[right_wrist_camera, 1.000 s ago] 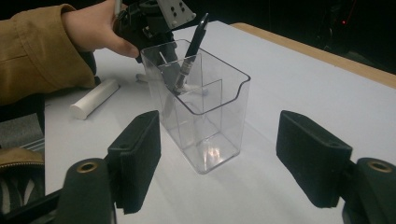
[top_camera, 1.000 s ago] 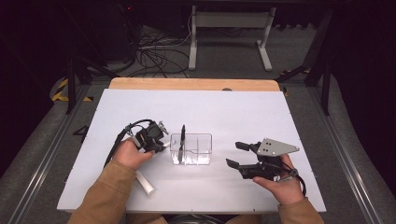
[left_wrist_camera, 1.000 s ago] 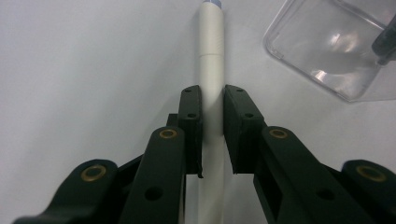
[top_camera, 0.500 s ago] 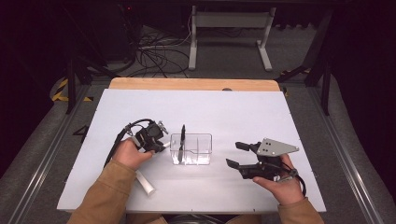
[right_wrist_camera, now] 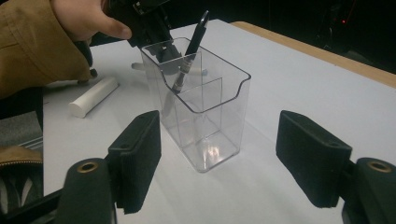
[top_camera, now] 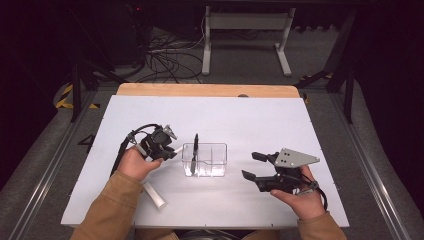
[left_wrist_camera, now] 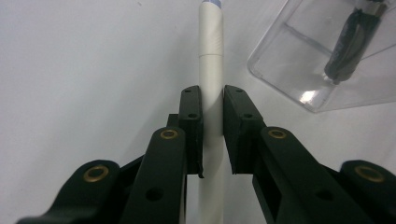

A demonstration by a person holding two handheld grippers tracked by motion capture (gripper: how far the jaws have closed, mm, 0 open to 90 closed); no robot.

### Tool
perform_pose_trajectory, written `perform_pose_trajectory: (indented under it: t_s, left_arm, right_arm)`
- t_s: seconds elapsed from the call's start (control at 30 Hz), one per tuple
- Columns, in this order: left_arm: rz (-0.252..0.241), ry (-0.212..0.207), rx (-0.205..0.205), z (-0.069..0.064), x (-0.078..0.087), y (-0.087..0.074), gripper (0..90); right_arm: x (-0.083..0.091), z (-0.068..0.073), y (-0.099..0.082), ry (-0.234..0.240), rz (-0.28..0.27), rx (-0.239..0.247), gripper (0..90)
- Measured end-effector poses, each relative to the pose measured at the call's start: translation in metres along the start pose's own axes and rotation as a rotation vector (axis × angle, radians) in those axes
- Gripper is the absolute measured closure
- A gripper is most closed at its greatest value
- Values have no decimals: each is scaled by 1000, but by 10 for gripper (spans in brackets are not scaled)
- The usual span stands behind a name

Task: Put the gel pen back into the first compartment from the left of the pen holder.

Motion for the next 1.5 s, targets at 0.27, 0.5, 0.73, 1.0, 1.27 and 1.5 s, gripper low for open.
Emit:
perform_pose_trajectory:
  t_s: [0.27,0.5,0.73,1.0,1.27,1.5]
  left_arm:
    - [-50,5,-11,-2,12,2,790]
    - [-169,-17,8,-2,29,2,789]
    - [-274,-38,23,-2,47,1,789]
    - [-407,-109,47,0,61,-1,789]
    - [-503,-148,53,-3,74,-3,789]
    - [-588,-199,47,-6,83,-4,788]
  right_arm:
    - [-1,0,0,1,4,2,318]
    - [-1,0,-1,-4,9,7,317]
    - [-1,0,-1,-9,12,10,316]
    - [-2,0,-2,-12,20,14,315]
    - [-2,0,-2,-11,19,13,315]
    - [-3,0,-2,-12,21,16,315]
Point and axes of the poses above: each handheld gripper's, and its own axes: x roughly backward along the jaws, y roughly out of its top, z roughly to its left, the point moved 2 cm from there along -x, roughly forward along the jaws, and after that the axes turned 15 degrees about x, right-handed, at the moved point
